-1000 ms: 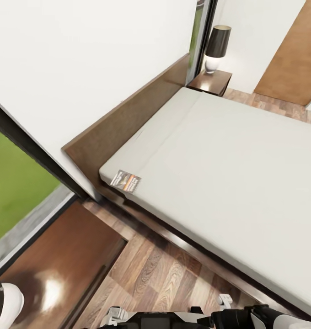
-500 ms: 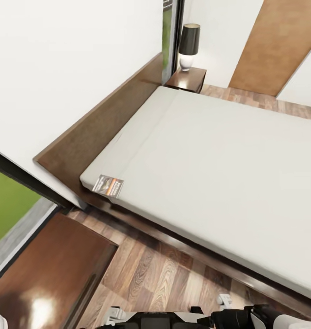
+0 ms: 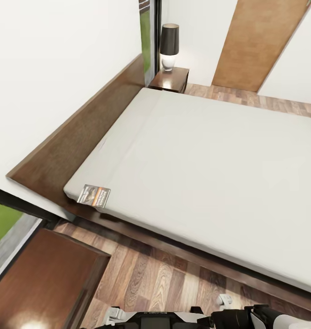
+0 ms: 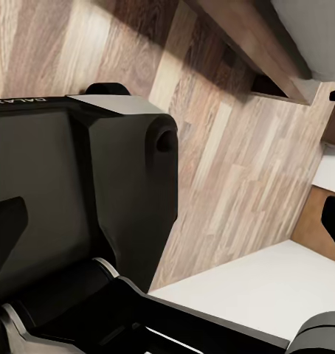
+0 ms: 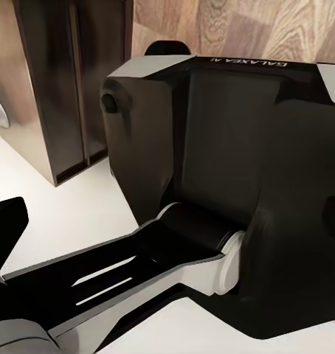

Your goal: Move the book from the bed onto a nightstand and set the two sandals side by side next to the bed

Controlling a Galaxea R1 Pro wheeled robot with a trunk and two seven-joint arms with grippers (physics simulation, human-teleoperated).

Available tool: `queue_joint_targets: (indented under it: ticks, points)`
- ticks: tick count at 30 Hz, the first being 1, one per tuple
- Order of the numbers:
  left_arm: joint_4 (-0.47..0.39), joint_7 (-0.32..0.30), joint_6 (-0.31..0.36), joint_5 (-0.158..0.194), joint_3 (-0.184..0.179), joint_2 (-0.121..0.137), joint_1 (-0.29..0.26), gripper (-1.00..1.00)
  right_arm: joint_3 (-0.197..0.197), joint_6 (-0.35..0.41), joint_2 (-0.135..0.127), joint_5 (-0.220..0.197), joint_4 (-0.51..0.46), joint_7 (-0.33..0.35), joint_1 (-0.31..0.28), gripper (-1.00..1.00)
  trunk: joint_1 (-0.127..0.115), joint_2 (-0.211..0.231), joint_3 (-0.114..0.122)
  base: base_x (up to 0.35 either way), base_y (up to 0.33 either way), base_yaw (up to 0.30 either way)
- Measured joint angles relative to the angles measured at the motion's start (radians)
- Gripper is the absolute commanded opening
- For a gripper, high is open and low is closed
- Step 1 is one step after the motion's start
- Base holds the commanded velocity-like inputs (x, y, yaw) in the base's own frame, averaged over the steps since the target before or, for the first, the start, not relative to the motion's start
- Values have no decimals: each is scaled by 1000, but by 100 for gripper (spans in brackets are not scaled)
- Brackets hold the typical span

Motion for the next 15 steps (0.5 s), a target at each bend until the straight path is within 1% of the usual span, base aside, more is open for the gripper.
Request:
queue_joint_targets:
  ticks: [4, 13, 15]
  points:
    - [0, 0, 0, 0, 0, 0, 0, 100, 0, 0, 0, 0, 0, 0, 0, 100, 0, 0, 0, 8, 0, -202]
    - [0, 0, 0, 0, 0, 0, 0, 100, 0, 0, 0, 0, 0, 0, 0, 100, 0, 0, 0, 1, 0, -242]
    - [0, 0, -1, 0, 0, 0, 0, 100, 0, 0, 0, 0, -1, 0, 0, 100, 0, 0, 0, 0, 0, -153]
